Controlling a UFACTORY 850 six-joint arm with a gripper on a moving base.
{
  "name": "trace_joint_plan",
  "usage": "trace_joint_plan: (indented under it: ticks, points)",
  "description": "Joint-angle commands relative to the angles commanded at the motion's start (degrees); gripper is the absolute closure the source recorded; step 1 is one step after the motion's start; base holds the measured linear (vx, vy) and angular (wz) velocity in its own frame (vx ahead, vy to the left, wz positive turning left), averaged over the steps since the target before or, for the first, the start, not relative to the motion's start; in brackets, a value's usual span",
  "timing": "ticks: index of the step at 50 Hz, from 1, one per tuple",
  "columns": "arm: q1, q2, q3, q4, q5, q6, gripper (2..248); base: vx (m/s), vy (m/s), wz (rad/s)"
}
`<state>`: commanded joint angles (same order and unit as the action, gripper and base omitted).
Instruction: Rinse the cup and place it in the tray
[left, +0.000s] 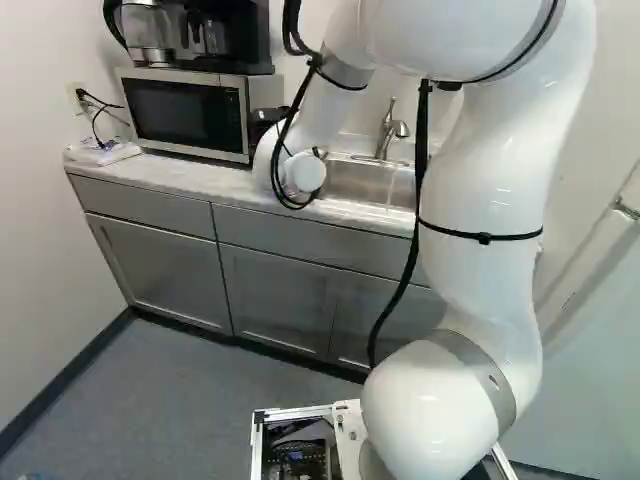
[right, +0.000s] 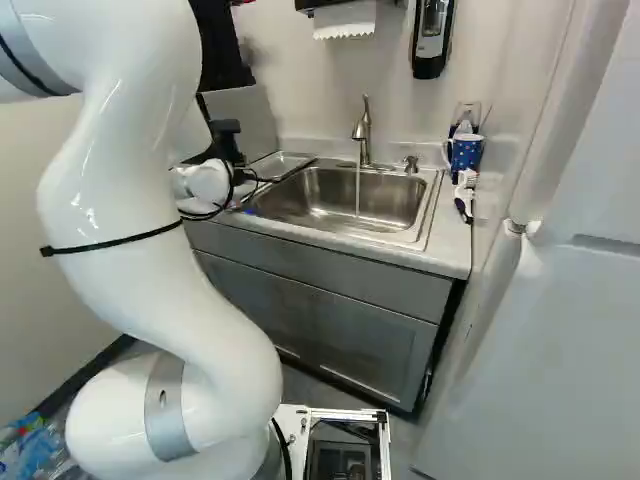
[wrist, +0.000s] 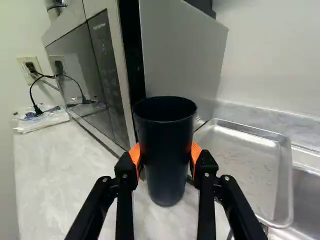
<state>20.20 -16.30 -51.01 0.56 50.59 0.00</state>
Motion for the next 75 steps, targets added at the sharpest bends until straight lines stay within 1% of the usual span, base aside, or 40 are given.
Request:
trace_joint_plan:
  ticks: [19, 44, 59, 75]
  points:
    - [-1.4, 3.2, 1.3, 0.0, -0.8, 0.0, 134, 0.000, 0.000, 0.000]
    - [-3.8, 8.5, 3.9, 0.0, -5.0, 0.0, 134, 0.000, 0.000, 0.000]
    - [-5.8, 11.8, 5.4, 0.0, -5.3, 0.0, 134, 0.000, 0.000, 0.000]
    - [-8.3, 13.1, 6.8, 0.0, -5.3, 0.0, 134, 0.000, 0.000, 0.000]
